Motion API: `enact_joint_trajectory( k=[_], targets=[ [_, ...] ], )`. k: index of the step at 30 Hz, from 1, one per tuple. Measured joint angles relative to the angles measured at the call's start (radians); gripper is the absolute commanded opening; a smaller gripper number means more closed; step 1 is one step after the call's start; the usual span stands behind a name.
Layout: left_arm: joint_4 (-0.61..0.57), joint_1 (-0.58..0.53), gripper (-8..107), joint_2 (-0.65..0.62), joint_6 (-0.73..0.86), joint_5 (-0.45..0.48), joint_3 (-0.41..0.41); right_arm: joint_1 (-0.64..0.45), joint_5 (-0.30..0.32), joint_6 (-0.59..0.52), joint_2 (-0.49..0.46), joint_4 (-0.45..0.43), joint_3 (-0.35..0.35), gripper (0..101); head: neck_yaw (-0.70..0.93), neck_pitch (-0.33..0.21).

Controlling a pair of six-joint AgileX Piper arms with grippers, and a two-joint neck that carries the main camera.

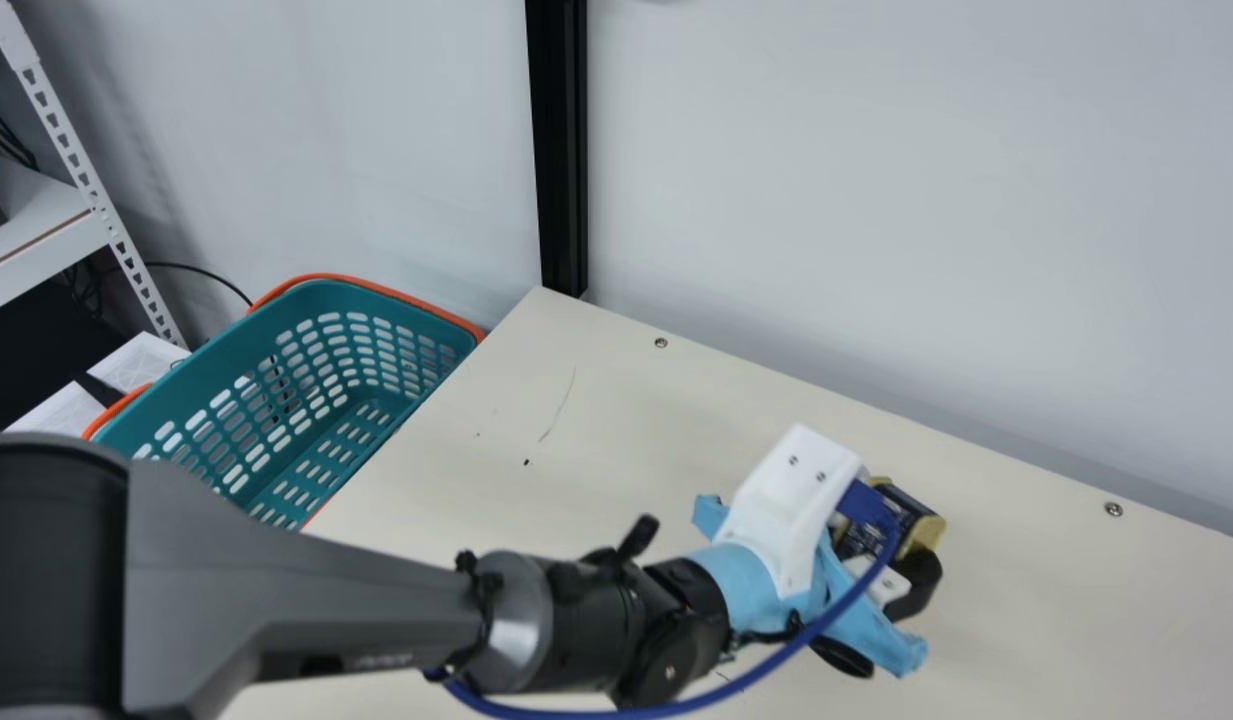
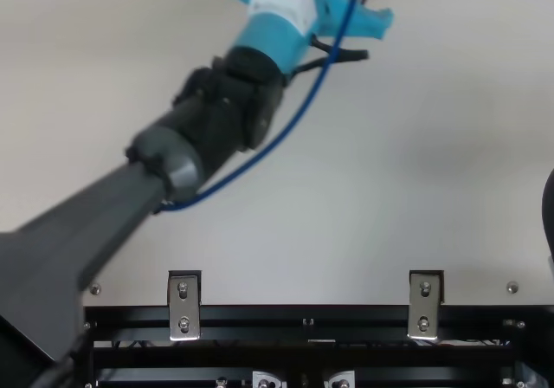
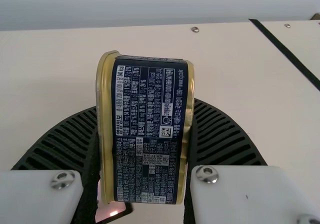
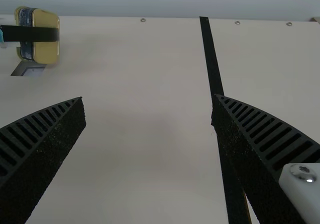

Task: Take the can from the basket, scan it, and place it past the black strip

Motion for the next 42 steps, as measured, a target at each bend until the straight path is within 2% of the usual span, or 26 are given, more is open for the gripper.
enact_joint_trajectory(
  k=[6, 12, 20, 25, 32, 38, 42],
  targets=[
    [-0.185, -0.051, 10, -0.012, 0.172, -0.058, -0.015, 0.000, 0.000, 0.000, 0.000, 0.000, 0.000, 101, 0.000, 0.000],
    [-0.302, -0.061, 10, -0.033, 0.313, -0.089, -0.021, 0.000, 0.000, 0.000, 0.000, 0.000, 0.000, 101, 0.000, 0.000],
    [-0.339, -0.048, 10, -0.050, 0.448, -0.127, 0.006, 0.000, 0.000, 0.000, 0.000, 0.000, 0.000, 101, 0.000, 0.000],
    [-0.339, -0.031, 10, -0.072, 0.479, -0.136, 0.030, 0.000, 0.000, 0.000, 0.000, 0.000, 0.000, 101, 0.000, 0.000],
    [-0.320, -0.016, 10, -0.142, 0.472, -0.057, 0.079, 0.000, 0.000, 0.000, 0.000, 0.000, 0.000, 101, 0.000, 0.005],
    [-0.336, 0.021, 10, -0.243, 0.504, 0.074, 0.127, 0.000, 0.000, 0.000, 0.000, 0.000, 0.000, 101, 0.000, 0.000],
    [-0.369, 0.061, 10, -0.302, 0.584, 0.174, 0.167, 0.000, 0.000, 0.000, 0.000, 0.000, 0.000, 101, 0.000, 0.000]
  ],
)
